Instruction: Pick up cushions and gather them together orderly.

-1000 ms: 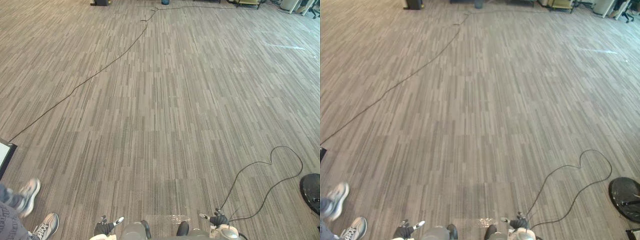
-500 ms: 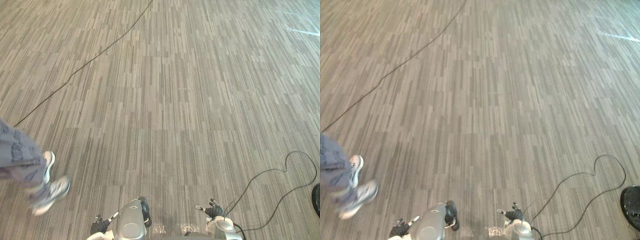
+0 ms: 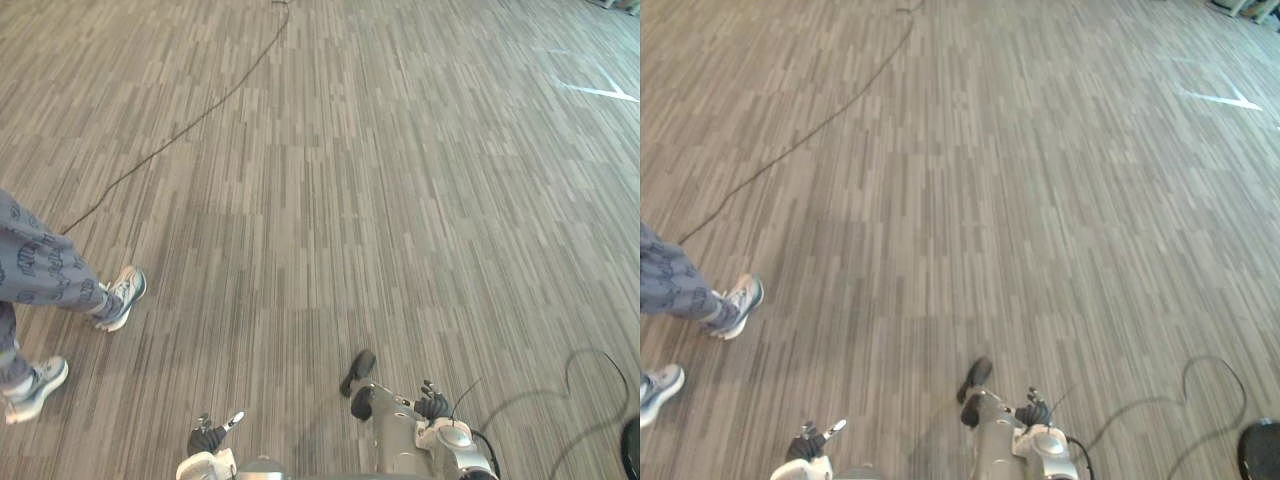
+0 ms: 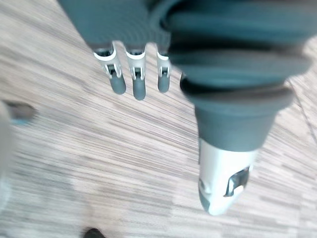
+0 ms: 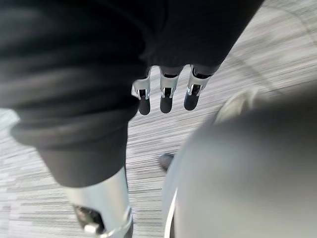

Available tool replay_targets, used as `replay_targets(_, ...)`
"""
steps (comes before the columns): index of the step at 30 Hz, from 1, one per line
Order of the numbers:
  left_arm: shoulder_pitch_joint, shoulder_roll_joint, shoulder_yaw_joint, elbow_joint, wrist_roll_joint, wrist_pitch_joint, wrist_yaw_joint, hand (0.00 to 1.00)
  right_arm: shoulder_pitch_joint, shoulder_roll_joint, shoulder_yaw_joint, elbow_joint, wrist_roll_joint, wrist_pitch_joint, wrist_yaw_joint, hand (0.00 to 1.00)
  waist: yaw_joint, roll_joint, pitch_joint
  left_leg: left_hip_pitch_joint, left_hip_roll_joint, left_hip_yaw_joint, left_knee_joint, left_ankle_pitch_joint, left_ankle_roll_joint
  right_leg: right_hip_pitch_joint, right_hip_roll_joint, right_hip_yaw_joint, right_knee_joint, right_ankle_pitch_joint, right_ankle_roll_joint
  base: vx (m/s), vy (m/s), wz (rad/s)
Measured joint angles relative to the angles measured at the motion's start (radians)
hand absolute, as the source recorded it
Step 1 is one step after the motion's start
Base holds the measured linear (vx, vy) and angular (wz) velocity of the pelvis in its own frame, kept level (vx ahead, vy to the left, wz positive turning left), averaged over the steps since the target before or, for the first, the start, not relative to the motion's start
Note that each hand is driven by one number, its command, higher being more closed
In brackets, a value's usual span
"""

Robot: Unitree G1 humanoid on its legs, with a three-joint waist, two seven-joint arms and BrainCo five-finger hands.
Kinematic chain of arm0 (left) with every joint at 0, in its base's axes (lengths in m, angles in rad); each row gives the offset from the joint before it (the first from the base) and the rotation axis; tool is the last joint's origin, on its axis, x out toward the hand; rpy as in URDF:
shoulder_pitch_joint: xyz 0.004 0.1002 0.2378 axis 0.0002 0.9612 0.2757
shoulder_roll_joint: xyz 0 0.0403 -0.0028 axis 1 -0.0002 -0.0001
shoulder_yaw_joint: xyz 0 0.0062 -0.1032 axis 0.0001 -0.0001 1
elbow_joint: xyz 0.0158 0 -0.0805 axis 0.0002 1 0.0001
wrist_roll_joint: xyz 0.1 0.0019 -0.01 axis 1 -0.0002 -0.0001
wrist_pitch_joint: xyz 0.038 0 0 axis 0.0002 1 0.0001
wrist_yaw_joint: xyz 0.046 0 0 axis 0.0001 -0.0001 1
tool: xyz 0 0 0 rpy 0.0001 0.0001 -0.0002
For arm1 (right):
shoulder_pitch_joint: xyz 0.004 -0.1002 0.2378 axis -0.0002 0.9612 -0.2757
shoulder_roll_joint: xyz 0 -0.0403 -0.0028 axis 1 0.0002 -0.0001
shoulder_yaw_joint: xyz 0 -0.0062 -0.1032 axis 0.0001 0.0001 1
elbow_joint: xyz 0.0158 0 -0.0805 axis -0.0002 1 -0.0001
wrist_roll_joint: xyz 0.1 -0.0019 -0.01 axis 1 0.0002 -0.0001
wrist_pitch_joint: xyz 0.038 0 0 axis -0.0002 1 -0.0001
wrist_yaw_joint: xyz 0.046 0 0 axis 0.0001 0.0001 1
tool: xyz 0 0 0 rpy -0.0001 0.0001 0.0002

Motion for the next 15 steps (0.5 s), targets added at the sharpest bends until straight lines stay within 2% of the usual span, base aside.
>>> replay_targets(1, -0.01, -0.008, 0.004, 0.013, -0.004, 0.004, -0.006, 0.0, -0.004, 0.004, 0.0, 0.003, 0.0, 0.001, 0.001, 0.0, 0.003, 0.015, 0.005, -0.079, 0.05, -0.03, 0.188, 0.085, 0.016, 0.038, 0.026, 0.001, -0.014, -0.028, -0.004, 0.5, -0.169, -0.13)
replay_targets(2, -0.017, -0.007, 0.004, 0.01, -0.001, 0.003, -0.009, 0.0, -0.003, 0.004, -0.001, 0.012, 0.001, 0.007, -0.002, 0.0, 0.006, 0.028, 0.018, -0.171, 0.118, -0.033, 0.425, 0.069, 0.006, 0.121, 0.07, 0.004, -0.059, -0.053, -0.005, 0.61, -0.167, -0.1)
replay_targets(3, -0.018, -0.006, 0.011, 0.003, -0.002, 0.001, -0.01, 0.0, 0.003, 0.011, 0.0, 0.016, 0.002, 0.011, -0.004, 0.0, 0.01, 0.025, 0.031, -0.215, 0.154, -0.017, 0.549, 0.037, 0.014, 0.199, 0.094, 0.009, -0.095, -0.07, -0.015, 0.69, -0.12, 0.03)
replay_targets(4, -0.02, 0.003, 0.012, -0.02, -0.001, -0.004, -0.011, 0.0, 0.013, 0.027, 0.002, 0.023, 0.003, 0.011, -0.007, 0.0, 0.02, 0.0, 0.04, -0.287, 0.151, 0.009, 0.612, 0.002, 0.04, 0.305, 0.099, 0.016, -0.147, -0.1, -0.004, 0.67, -0.118, 0.09)
replay_targets(5, -0.021, 0.01, 0.012, -0.037, -0.003, -0.007, -0.012, 0.0, 0.02, 0.035, 0.006, 0.03, 0.003, 0.011, -0.008, 0.0, 0.027, -0.02, 0.036, -0.343, 0.136, 0.039, 0.594, -0.012, 0.05, 0.356, 0.099, 0.022, -0.184, -0.113, 0.007, 0.61, -0.098, 0.07)
replay_targets(7, -0.023, 0.016, 0.017, -0.065, -0.006, -0.019, -0.012, 0.0, 0.018, 0.041, 0.008, 0.051, 0.003, 0.013, -0.012, 0.0, 0.044, -0.038, 0.038, -0.455, 0.098, 0.073, 0.481, -0.033, 0.067, 0.428, 0.099, 0.033, -0.241, -0.125, 0.024, 0.45, -0.044, -0.18)
replay_targets(9, -0.025, 0.015, 0.033, -0.087, -0.014, -0.021, -0.014, 0.0, 0.002, 0.044, 0.01, 0.052, 0.003, 0.015, -0.014, 0.0, 0.054, -0.045, 0.042, -0.551, 0.024, 0.079, 0.22, -0.024, 0.07, 0.493, 0.086, 0.059, -0.281, -0.14, 0.047, 0.55, 0.055, -0.39)
replay_targets(10, -0.025, 0.015, 0.047, -0.09, -0.018, -0.021, -0.013, 0.0, -0.007, 0.044, 0.016, 0.051, 0.003, 0.016, -0.015, 0.0, 0.054, -0.059, 0.05, -0.563, -0.037, 0.068, 0.031, 0.023, 0.067, 0.521, 0.065, 0.071, -0.292, -0.151, 0.065, 0.54, 0.132, -0.45)
replay_targets(11, -0.024, 0.014, 0.052, -0.09, -0.024, -0.019, -0.009, 0.0, -0.011, 0.046, 0.026, 0.05, 0.002, 0.013, -0.016, 0.0, 0.064, -0.061, 0.052, -0.569, -0.097, 0.038, -0.227, 0.118, 0.046, 0.562, 0.046, 0.093, -0.311, -0.162, 0.094, 0.54, 0.19, -0.67)
replay_targets(12, -0.024, 0.013, 0.051, -0.09, -0.026, -0.018, -0.007, 0.0, -0.006, 0.042, 0.025, 0.054, 0.002, 0.011, -0.018, 0.0, 0.086, -0.054, 0.051, -0.578, -0.102, 0.017, -0.316, 0.188, 0.023, 0.598, 0.051, 0.121, -0.336, -0.175, 0.127, 0.55, 0.218, -0.71)
replay_targets(13, -0.024, 0.013, 0.052, -0.087, -0.027, -0.018, -0.006, 0.0, -0.003, 0.044, 0.026, 0.057, 0.002, 0.011, -0.02, 0.0, 0.1, -0.055, 0.049, -0.58, -0.101, 0.006, -0.296, 0.236, 0.043, 0.623, 0.051, 0.132, -0.347, -0.183, 0.141, 0.74, 0.287, -0.61)
replay_targets(14, -0.022, 0.028, 0.055, -0.08, -0.031, -0.017, -0.004, 0.0, 0.001, 0.062, 0.027, 0.058, 0.001, 0.011, -0.023, 0.0, 0.11, -0.081, 0.039, -0.57, -0.127, -0.007, -0.269, 0.325, 0.107, 0.669, 0.029, 0.146, -0.374, -0.188, 0.167, 0.78, 0.281, -0.19)
replay_targets(15, -0.026, 0.053, 0.06, -0.073, -0.032, -0.016, -0.005, 0.0, 0.006, 0.081, 0.026, 0.057, 0.001, 0.011, -0.023, 0.0, 0.105, -0.13, 0.037, -0.581, -0.164, -0.014, -0.222, 0.303, 0.158, 0.686, -0.011, 0.151, -0.37, -0.185, 0.174, 0.67, 0.227, 0.0)
